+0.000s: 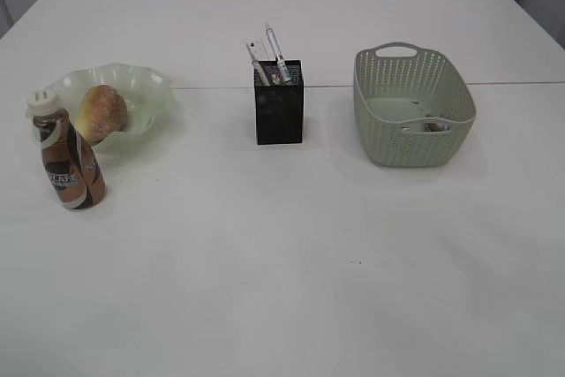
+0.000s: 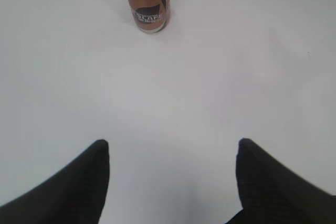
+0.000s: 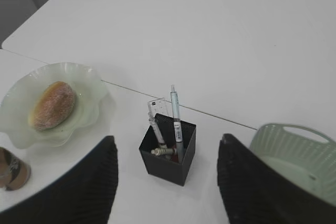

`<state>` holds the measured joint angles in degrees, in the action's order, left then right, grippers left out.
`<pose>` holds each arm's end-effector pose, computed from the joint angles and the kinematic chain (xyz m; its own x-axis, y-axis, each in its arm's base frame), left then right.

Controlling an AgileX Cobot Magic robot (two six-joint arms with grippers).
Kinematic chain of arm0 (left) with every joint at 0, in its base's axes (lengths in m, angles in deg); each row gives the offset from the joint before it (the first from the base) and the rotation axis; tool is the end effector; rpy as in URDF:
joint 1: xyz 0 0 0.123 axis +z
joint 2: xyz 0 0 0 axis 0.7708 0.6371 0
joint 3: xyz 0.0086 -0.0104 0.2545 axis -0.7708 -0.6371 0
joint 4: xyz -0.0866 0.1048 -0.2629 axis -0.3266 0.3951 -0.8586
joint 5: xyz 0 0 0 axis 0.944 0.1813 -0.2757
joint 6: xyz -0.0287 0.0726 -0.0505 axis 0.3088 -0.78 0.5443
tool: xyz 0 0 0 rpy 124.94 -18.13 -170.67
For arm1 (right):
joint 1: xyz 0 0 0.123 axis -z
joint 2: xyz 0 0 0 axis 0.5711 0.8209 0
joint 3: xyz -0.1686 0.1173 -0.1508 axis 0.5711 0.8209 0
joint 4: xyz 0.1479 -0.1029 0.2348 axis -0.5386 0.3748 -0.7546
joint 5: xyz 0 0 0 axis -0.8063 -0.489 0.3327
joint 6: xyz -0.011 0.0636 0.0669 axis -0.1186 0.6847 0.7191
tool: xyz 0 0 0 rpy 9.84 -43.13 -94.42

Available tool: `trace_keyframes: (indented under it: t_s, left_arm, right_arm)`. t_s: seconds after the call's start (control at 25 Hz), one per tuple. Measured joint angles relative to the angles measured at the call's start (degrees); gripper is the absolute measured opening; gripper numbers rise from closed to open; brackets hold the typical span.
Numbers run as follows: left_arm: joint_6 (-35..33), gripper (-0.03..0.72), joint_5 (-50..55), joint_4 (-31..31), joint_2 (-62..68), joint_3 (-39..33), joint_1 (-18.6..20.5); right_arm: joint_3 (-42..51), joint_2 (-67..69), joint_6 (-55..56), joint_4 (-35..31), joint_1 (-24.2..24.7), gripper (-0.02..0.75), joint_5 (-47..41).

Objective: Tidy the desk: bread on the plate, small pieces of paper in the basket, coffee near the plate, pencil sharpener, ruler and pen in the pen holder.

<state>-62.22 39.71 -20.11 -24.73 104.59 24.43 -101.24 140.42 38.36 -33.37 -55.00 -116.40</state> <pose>0.2251 -0.0890 0.3426 -0.8443 0.0286 -0.5350 0.0444 0.9989 -0.0166 0.4037 0.1515 0.3926 -0.4711 -0.1422 -0.8705 -0.3574 0.9330 0.0410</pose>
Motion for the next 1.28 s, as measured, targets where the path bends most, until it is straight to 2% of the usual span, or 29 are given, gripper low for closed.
trace_keyframes:
  t_s: [0.24,0.4,0.68,0.96,1.28]
  left_arm:
    - [0.0,0.557,-0.5,0.3,0.0,0.0,0.0]
    - [0.0,0.557,0.8,-0.5,0.0,0.0,0.0]
    - [0.0,0.544,-0.8,3.0,-0.1,0.0,0.0]
    - [-2.4,0.539,-9.3,5.9,-7.8,-1.5,0.0]
    - [-12.2,0.539,-17.3,1.3,-26.5,-15.0,0.0]
  right_arm:
    - [-0.2,-13.0,0.0,1.1,0.0,0.470,-11.5]
    - [-0.2,-17.6,-0.4,5.5,0.0,0.471,-17.0]
    - [1.5,-27.7,-0.2,10.8,0.0,0.471,-21.8]
    - [16.9,-44.6,4.1,16.5,0.0,0.471,-22.0]
    - [35.5,-68.0,4.4,17.2,0.0,0.471,-18.2]
